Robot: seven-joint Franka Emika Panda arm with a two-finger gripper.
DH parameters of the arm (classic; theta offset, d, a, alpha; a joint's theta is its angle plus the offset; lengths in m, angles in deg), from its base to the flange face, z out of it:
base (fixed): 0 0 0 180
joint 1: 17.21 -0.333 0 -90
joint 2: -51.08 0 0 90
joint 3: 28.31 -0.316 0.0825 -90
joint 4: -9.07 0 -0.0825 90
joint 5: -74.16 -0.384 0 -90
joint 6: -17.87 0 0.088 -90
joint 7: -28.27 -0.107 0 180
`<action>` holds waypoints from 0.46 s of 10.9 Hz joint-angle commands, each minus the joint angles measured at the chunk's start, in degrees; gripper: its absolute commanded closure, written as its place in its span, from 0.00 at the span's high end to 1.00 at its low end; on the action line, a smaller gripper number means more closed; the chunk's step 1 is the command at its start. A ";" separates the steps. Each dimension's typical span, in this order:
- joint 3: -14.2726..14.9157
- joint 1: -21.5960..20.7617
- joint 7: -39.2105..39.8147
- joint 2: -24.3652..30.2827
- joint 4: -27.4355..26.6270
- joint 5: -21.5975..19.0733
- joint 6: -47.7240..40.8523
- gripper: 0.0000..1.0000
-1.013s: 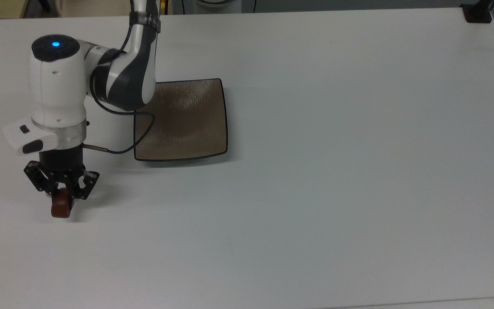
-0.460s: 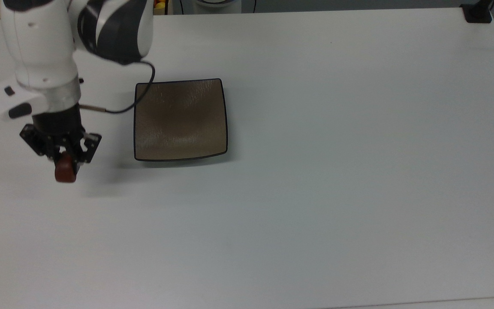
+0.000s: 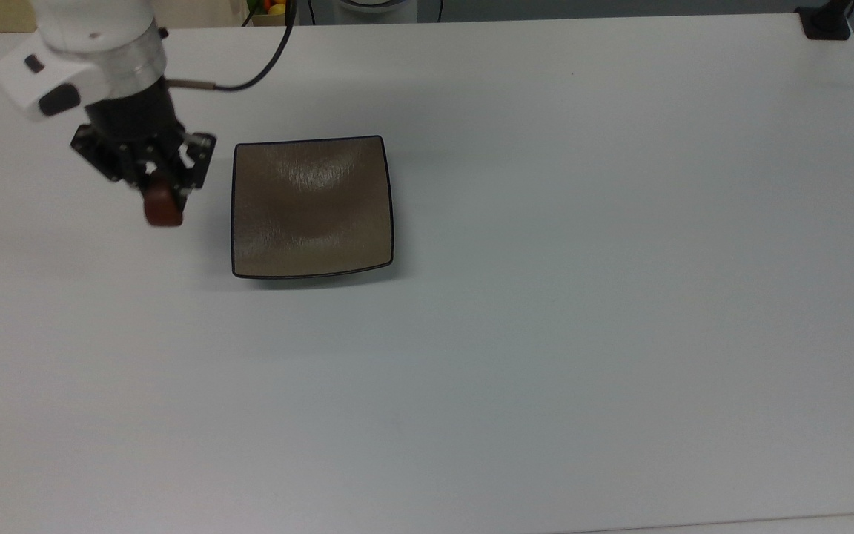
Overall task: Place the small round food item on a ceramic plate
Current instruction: 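Carry the held item over the brown square plate and lower it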
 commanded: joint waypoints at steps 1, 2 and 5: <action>-0.71 -2.26 1.02 11.72 -14.34 -1.18 -4.08 0.30; -0.80 -2.70 1.11 13.66 -17.16 -1.70 -4.53 0.30; -0.80 -4.98 1.11 18.15 -25.25 -2.85 -3.92 0.31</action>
